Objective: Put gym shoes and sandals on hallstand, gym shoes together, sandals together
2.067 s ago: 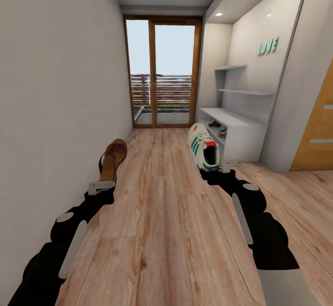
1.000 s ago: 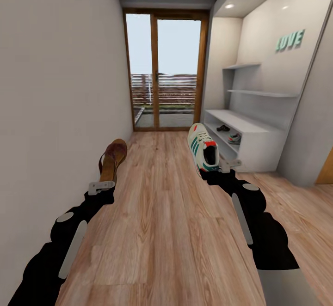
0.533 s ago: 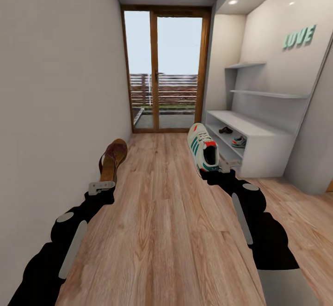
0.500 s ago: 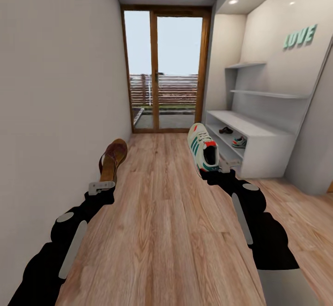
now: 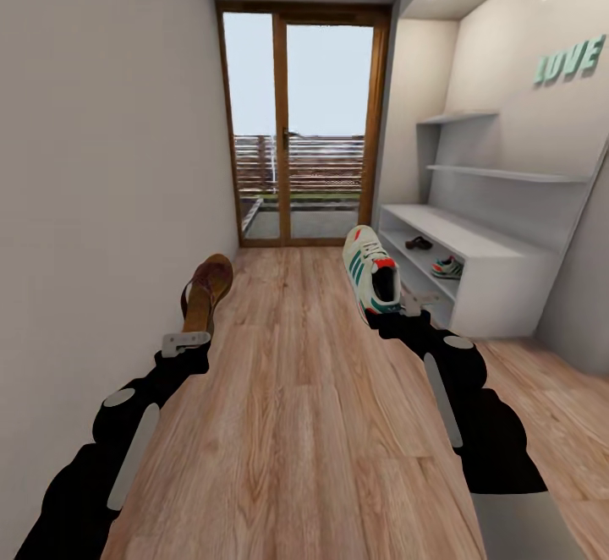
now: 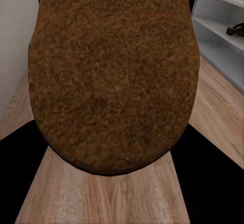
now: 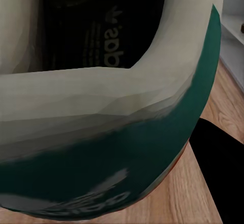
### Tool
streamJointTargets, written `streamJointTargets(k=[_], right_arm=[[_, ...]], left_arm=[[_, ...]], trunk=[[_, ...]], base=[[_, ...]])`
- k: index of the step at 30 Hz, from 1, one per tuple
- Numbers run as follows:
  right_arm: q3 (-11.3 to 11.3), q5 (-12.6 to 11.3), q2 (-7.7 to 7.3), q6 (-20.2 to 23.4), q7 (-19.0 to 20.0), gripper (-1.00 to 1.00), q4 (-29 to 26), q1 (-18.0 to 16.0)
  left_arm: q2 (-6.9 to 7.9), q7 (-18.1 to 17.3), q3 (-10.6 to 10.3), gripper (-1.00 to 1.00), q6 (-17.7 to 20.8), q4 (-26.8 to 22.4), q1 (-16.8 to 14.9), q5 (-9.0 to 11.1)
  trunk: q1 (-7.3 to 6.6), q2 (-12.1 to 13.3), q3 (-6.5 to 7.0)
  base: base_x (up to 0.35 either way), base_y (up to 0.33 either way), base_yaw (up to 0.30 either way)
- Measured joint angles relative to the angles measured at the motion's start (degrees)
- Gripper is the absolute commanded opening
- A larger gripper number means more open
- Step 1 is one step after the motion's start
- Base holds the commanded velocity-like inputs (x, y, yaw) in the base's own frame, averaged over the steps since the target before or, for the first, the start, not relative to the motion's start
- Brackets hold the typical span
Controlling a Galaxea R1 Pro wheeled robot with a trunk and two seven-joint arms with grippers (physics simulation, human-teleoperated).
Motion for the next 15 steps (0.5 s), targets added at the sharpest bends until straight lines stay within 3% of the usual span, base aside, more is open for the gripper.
streamJointTargets(k=[15], right_arm=[[0.0,0.0,0.0,0.0,0.0,-1.0,0.0,0.1]], left_arm=[[-0.02,0.0,0.0,-1.0,0.0,0.0,0.0,-0.1]], trunk=[[0.0,0.0,0.0]], base=[[0.344,0.0,0.0]])
